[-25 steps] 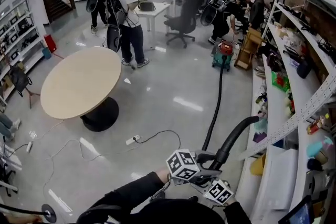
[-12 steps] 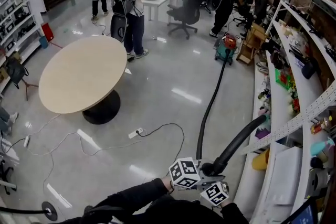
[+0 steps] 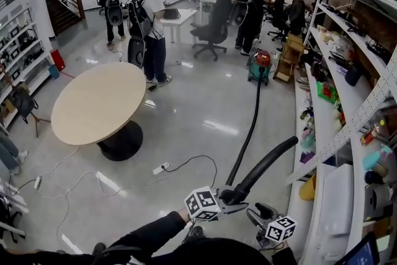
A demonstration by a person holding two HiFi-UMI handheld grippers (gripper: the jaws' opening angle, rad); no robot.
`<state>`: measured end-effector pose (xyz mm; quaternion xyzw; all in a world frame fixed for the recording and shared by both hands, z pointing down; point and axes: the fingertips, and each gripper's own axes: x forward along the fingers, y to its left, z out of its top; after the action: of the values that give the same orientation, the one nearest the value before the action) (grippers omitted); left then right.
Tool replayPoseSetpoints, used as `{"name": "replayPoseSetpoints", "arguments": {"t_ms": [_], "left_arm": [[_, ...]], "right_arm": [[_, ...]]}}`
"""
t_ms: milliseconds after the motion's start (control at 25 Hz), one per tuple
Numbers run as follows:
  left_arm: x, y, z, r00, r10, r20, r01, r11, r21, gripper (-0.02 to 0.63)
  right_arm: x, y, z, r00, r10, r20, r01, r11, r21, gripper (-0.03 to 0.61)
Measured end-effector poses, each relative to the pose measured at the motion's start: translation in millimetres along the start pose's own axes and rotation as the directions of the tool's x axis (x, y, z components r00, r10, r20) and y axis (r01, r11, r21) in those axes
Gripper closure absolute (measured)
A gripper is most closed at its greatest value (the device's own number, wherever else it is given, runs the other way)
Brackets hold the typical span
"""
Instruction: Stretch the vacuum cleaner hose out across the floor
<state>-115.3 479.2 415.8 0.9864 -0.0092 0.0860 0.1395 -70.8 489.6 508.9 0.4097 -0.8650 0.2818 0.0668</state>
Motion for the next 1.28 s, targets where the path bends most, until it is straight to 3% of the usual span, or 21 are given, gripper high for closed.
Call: {"name": "replayPoseSetpoints", "arguments": {"t_ms": [80,240,360,480,560,600,640,800,960,1160,1240,1280], "left_arm": [[23,-20,-16,0.998,0.024,-0.061,-0.022,0.999,0.033,0.449],[76,-73,-55,0.974,0.065,-0.219,-0.035,0.99,0.137,0.449],[108,-120,-81,0.944,0.061,-0.324,0.011,0.977,0.214,0.449],[131,-158,-106,0.916,0.053,-0.398,0.051,0.968,0.245,0.449],[147,-174,-118,0.908,0.059,-0.415,0.049,0.969,0.244,0.449],[152,-177,-124,0.907,0.07,-0.416,0.037,0.969,0.243,0.449],[156,-178,-129,0.907,0.09,-0.412,0.016,0.969,0.247,0.449],[146,-163,-151,0.881,0.244,-0.405,-0.125,0.946,0.299,0.448],[123,-153,-153,0.846,0.39,-0.364,-0.228,0.881,0.414,0.446],[79,-143,-142,0.807,0.544,-0.23,-0.377,0.773,0.51,0.434],[48,-143,-142,0.805,0.557,-0.201,-0.415,0.773,0.481,0.403],[29,-143,-143,0.812,0.552,-0.19,-0.432,0.787,0.44,0.403]], "right_arm": [[-43,0,28,0.985,0.042,0.167,-0.059,0.993,0.101,0.35],[-123,24,80,0.881,0.185,0.435,-0.282,0.944,0.169,0.35],[-154,43,82,0.838,0.255,0.483,-0.381,0.906,0.182,0.338],[-168,73,67,0.799,0.359,0.483,-0.481,0.863,0.155,0.273],[-173,89,52,0.802,0.413,0.432,-0.481,0.875,0.057,0.275],[-175,95,45,0.814,0.425,0.396,-0.458,0.889,-0.012,0.311],[-175,100,39,0.828,0.427,0.363,-0.429,0.9,-0.078,0.409],[-170,116,15,0.867,0.42,0.27,-0.373,0.904,-0.208,0.423],[-168,129,8,0.851,0.445,0.28,-0.403,0.894,-0.195,0.422],[-158,120,14,0.845,0.376,0.381,-0.389,0.92,-0.044,0.422],[-145,126,9,0.866,0.336,0.37,-0.348,0.937,-0.037,0.422],[-136,130,6,0.881,0.316,0.351,-0.32,0.946,-0.049,0.422]]}}
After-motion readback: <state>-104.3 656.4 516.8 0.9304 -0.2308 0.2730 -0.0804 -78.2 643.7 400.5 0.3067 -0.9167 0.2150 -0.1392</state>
